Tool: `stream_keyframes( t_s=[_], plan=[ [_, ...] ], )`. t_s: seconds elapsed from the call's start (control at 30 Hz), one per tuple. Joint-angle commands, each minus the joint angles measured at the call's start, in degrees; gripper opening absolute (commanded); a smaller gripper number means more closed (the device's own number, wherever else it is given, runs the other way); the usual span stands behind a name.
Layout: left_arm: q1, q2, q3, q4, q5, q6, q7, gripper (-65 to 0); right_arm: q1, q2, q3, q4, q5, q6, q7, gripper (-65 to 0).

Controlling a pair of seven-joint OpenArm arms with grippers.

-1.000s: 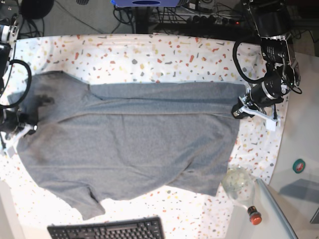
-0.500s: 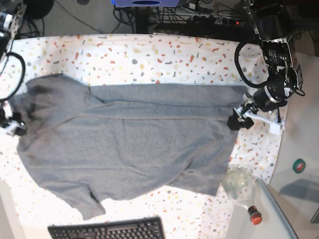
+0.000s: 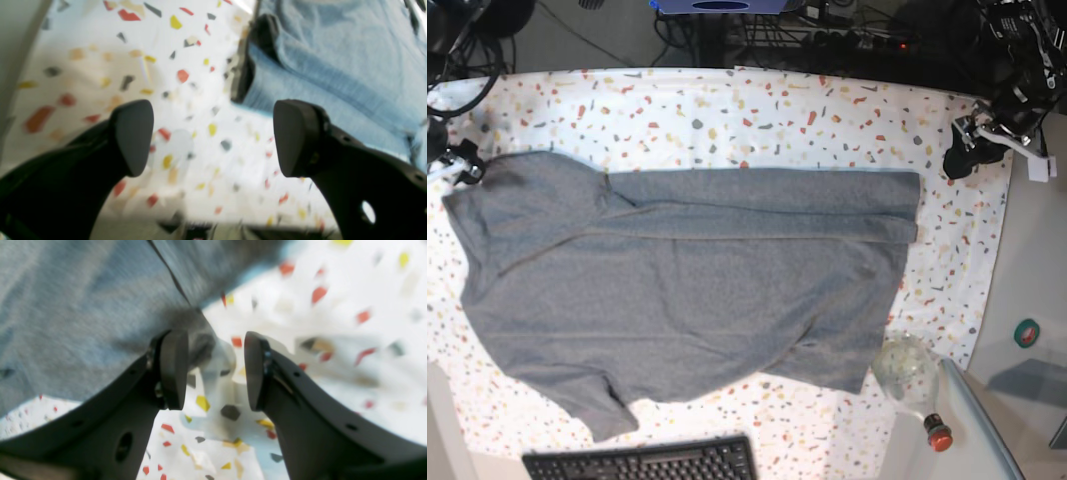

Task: Layout the t-shirt on the table in an organized manner, then fold the t-shirt properly
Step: 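Open both grippers and move them to the folded edge ends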

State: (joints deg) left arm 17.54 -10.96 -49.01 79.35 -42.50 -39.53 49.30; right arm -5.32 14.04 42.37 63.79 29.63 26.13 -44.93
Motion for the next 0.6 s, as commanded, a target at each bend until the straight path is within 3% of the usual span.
stream_keyframes(
  t_s=[0.0,0.1,0.27,0.37,0.43,0.5,0.57],
  plan=[
    [1.05,-0.86,-0.70,1.04,-1.06,-0.47,-0.64,-11.8,0.62,1.56,0.31,0.17,0.39,0.46,1.10,-38.6],
    [2.37,-0.78,-2.37,0.16,-1.06,-0.47,-0.64,-11.8,0.97,1.56,0.22,-0.62,0.39,0.46,1.10,-38.4],
    [2.46,-0.78,-4.30,-1.42,-0.88,-0.47,-0.73,-12.0,0.71,1.56,-6.19,-0.89,0.83,0.55,1.28,-38.4],
    [2.46,-0.78,-4.48,-1.68,-0.88,-0.47,-0.73,-14.5,0.71,0.15,-6.81,-0.54,0.83,0.55,1.28,-39.0],
    [2.46,-0.86,-4.57,-2.12,-0.44,-0.47,-0.73,-25.5,0.71,-0.37,-6.81,-0.54,0.83,0.55,1.28,-39.5],
    [2.02,-0.69,-4.66,-2.12,2.28,-0.47,-0.73,-41.8,0.53,-0.46,-6.81,-0.45,0.83,0.55,1.28,-44.0],
    [1.67,-0.51,-4.66,-2.12,6.50,-0.47,-0.81,-61.7,0.44,-0.46,-6.81,-0.27,0.92,0.55,0.84,-59.7]
  ],
)
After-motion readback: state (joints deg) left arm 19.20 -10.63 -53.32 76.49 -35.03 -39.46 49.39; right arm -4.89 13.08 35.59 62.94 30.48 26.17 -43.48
